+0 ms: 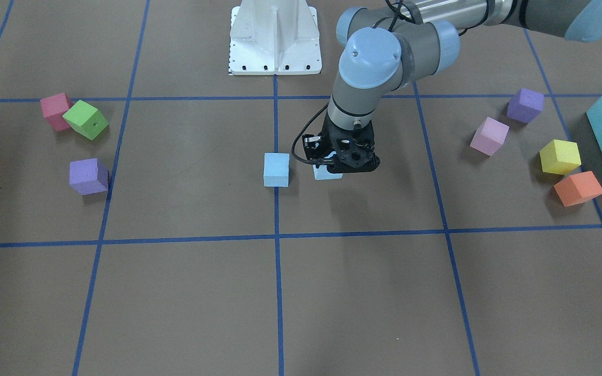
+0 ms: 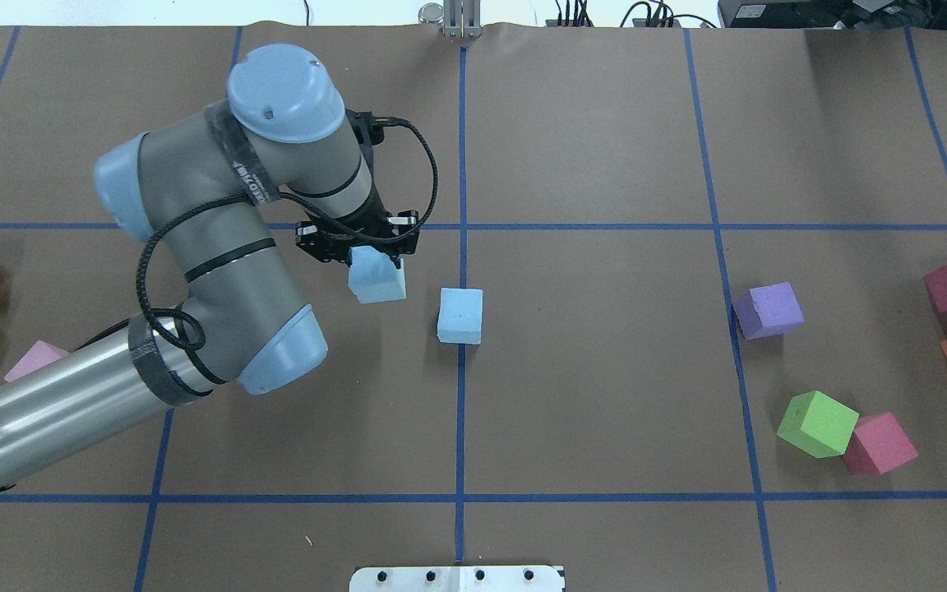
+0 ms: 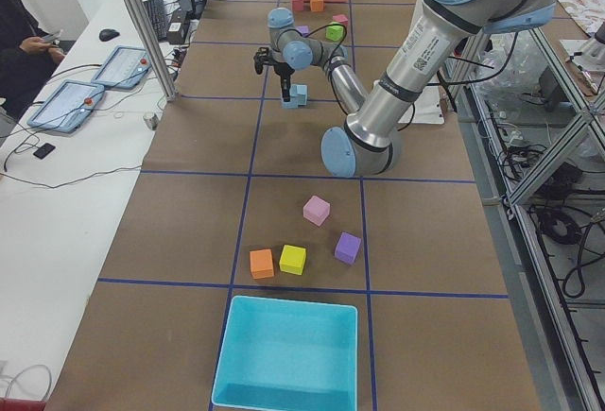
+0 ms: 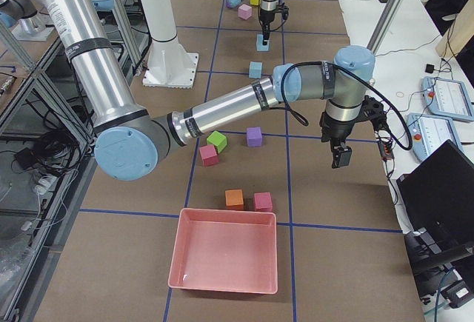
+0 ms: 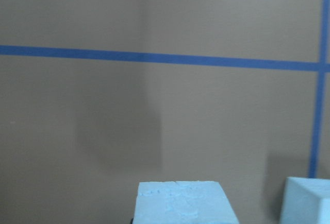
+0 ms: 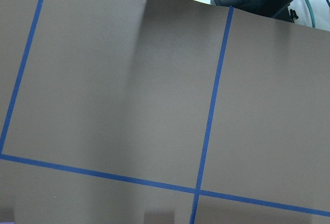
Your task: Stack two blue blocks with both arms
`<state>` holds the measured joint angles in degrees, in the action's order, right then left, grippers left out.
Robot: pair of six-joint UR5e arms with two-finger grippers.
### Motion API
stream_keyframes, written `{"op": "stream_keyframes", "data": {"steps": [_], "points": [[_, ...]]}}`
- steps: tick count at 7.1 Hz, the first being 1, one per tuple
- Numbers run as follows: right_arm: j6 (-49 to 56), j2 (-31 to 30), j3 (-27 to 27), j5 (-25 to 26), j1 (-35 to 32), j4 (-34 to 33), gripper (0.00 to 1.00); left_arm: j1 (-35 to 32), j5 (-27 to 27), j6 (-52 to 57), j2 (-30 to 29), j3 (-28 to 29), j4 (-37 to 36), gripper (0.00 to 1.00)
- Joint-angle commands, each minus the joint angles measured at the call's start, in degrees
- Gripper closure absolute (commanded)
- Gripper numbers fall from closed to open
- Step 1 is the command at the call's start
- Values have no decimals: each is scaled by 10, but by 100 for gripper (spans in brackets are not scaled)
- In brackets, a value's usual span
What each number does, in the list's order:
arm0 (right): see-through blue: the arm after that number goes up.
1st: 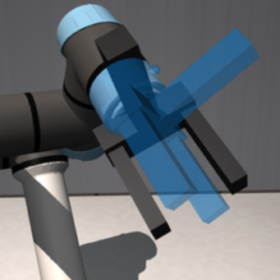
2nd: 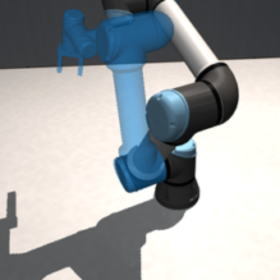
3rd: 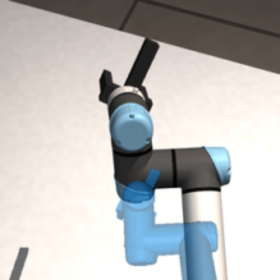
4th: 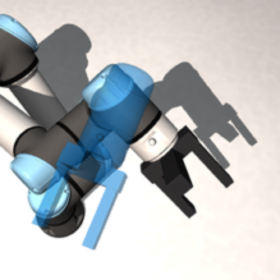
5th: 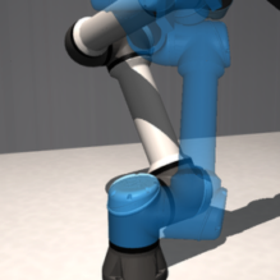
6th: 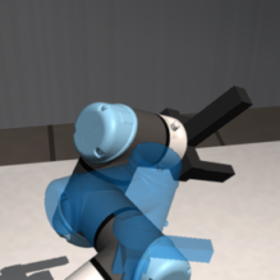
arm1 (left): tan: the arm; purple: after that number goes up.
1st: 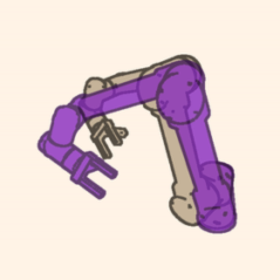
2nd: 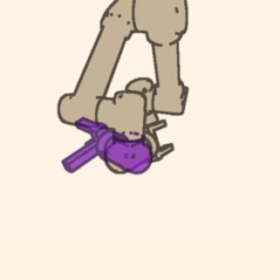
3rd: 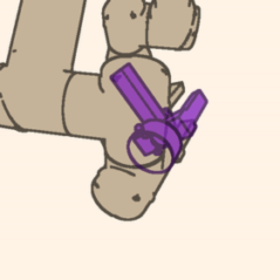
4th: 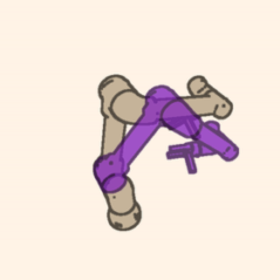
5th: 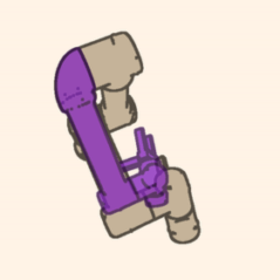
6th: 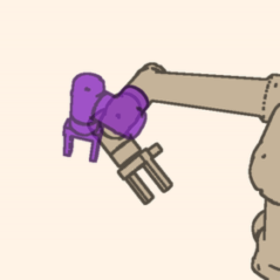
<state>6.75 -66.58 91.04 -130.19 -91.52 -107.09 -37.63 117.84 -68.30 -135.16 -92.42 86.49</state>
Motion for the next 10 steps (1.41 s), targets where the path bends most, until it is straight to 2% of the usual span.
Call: {"op": "stream_keyframes", "data": {"steps": [1, 4, 8, 10], "points": [[1, -3, -4, -1, -1, -1, 0, 25, -13, -38, -65, 43, -1, 55], [1, -7, -4, -2, -1, -1, 0, 37, -29, -40, -102, 83, 0, 55], [2, -7, -9, -2, 0, 0, 0, 39, -31, -2, -92, 90, 0, 55], [2, -7, -9, -2, 0, -1, 0, 56, -55, 6, -86, 91, 1, 55]]}}
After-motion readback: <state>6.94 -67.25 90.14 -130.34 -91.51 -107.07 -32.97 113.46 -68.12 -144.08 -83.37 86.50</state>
